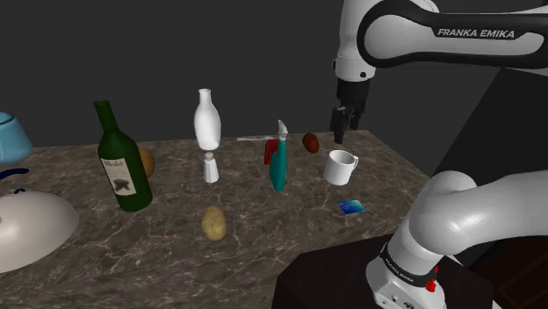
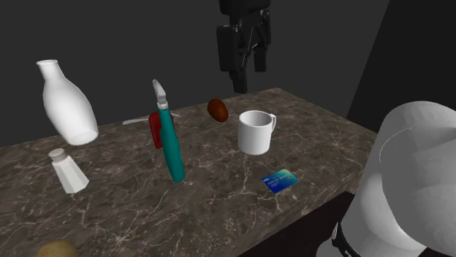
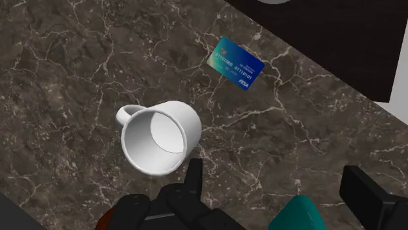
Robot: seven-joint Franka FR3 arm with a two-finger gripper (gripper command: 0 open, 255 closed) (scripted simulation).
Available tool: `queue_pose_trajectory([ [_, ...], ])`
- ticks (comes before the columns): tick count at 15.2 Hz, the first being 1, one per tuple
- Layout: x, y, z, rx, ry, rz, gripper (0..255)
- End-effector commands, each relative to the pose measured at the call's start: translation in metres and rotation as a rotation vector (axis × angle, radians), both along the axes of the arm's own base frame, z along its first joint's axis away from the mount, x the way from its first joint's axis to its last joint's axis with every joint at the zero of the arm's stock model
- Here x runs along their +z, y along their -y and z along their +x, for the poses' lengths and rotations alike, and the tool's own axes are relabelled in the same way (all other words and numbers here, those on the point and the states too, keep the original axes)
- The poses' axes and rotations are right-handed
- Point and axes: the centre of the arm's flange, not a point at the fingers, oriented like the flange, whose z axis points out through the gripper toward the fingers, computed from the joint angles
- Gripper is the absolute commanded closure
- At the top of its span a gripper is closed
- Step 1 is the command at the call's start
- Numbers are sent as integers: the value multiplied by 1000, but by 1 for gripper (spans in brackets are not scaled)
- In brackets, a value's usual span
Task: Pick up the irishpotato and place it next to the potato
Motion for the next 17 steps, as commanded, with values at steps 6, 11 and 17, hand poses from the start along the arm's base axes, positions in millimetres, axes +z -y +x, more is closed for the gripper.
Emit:
queue_pose_trajectory([
  [6, -36, 20, 52, -101, 1, -36, 0],
  [11, -71, 47, 102, -202, 3, -72, 0],
  [17, -112, 87, 158, -324, 5, -116, 0],
])
